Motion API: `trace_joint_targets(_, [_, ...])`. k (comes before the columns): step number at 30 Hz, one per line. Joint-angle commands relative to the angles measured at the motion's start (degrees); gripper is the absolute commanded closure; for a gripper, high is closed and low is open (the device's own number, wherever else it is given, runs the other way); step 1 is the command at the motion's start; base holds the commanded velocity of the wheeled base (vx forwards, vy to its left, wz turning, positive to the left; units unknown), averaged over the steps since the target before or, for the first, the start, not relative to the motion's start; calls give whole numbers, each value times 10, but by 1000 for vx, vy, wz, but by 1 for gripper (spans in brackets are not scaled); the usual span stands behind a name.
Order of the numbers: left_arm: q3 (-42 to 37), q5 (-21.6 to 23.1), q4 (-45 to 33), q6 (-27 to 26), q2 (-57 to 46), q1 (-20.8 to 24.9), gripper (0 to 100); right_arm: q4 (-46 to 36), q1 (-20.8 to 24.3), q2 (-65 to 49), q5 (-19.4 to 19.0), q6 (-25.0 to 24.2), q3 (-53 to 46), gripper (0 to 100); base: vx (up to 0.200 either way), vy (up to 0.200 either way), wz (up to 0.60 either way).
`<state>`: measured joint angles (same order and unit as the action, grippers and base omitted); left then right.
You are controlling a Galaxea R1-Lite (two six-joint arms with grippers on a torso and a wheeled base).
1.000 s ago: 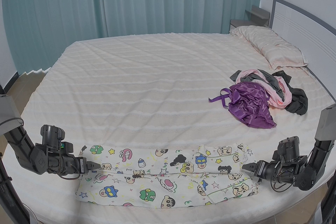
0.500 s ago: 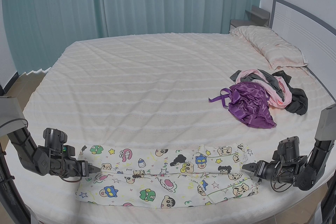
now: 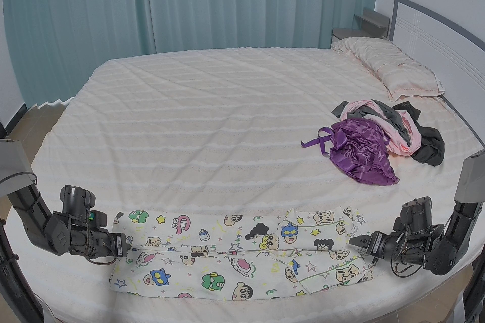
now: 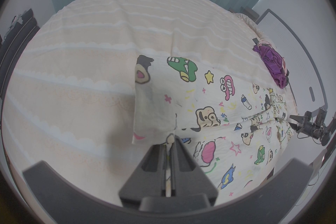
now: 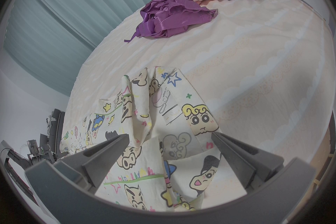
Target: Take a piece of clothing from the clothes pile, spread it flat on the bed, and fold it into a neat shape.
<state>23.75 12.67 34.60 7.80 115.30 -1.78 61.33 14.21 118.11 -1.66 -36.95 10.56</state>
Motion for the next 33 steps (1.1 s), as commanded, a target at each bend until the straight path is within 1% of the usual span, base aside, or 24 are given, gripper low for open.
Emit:
trace_joint_targets(1, [-11, -2, -4, 0, -46, 4, 100, 0, 0, 1, 0, 0, 0, 0, 0, 0, 0])
trace_joint_targets(5, [-4, -9, -35, -6, -69, -1, 100, 0, 0, 0, 0, -1, 0, 0, 0, 0, 0])
trace_joint_targets(8, [6, -18, -72, -31, -83, -9, 100, 0, 0, 1, 0, -1, 0, 0, 0, 0, 0])
trace_joint_targets(13, [24, -20, -79, -38, -86, -28, 100, 0, 0, 0, 0, -1, 0, 0, 0, 0, 0])
trace_joint_targets(17, [36, -20, -93, -60, -86, -56, 100, 0, 0, 1, 0, -1, 0, 0, 0, 0, 0])
trace_joint_targets(20, [42, -19, -103, -67, -86, -74, 100, 0, 0, 0, 0, -1, 0, 0, 0, 0, 0])
trace_joint_targets(21, [50, -19, -110, -74, -86, -91, 100, 0, -1, 0, 0, -1, 0, 0, 0, 0, 0])
trace_joint_targets(24, [60, -14, -123, -89, -86, -118, 100, 0, -1, 0, 0, -1, 0, 0, 0, 0, 0])
trace_joint_targets(30, [111, -12, -175, -111, -88, -177, 100, 1, -3, -1, 0, -1, 0, 0, 0, 0, 0])
trace_joint_targets(33, [133, -12, -206, -115, -93, -193, 100, 1, -6, -2, 0, -1, 1, 0, 0, 0, 0])
